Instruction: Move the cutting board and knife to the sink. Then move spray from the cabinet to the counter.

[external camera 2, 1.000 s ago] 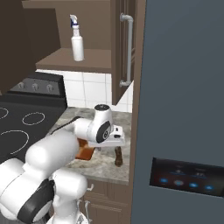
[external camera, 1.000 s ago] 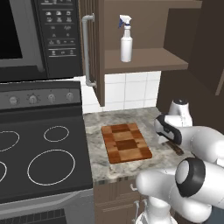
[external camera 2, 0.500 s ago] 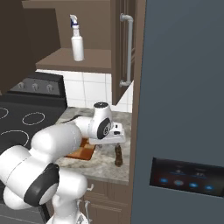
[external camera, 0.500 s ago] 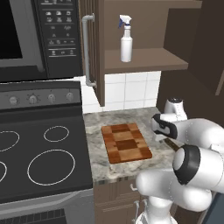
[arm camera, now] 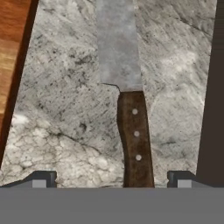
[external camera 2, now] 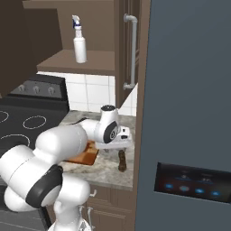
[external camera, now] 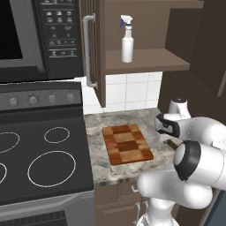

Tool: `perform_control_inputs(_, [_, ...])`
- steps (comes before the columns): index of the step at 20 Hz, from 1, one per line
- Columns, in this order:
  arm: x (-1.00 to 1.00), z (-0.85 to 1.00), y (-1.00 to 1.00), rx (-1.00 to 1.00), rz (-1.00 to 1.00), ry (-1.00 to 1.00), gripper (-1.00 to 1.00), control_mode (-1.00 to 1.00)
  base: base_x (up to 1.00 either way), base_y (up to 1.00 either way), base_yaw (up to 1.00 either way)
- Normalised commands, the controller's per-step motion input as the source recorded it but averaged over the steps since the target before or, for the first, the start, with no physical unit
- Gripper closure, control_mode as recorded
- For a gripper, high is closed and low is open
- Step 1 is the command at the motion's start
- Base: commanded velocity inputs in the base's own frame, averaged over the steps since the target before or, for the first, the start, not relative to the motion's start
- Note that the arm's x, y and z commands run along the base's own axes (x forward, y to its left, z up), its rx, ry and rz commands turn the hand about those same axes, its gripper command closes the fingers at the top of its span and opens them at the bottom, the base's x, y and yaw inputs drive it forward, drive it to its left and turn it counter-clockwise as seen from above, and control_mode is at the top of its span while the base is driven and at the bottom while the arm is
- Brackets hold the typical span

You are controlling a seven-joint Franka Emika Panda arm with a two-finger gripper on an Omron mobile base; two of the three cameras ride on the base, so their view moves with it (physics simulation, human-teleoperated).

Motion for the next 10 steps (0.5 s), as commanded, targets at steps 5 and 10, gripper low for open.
perform_control_inputs(5, [0.00, -0.16, -0.06, 0.00, 0.00, 0.00, -1.00, -1.00, 0.00, 0.00, 0.00])
perform_control_inputs(10, [0.02, -0.21, -0.01, -0.01, 0.00, 0.00, -1.00, -1.00, 0.00, 0.00, 0.00])
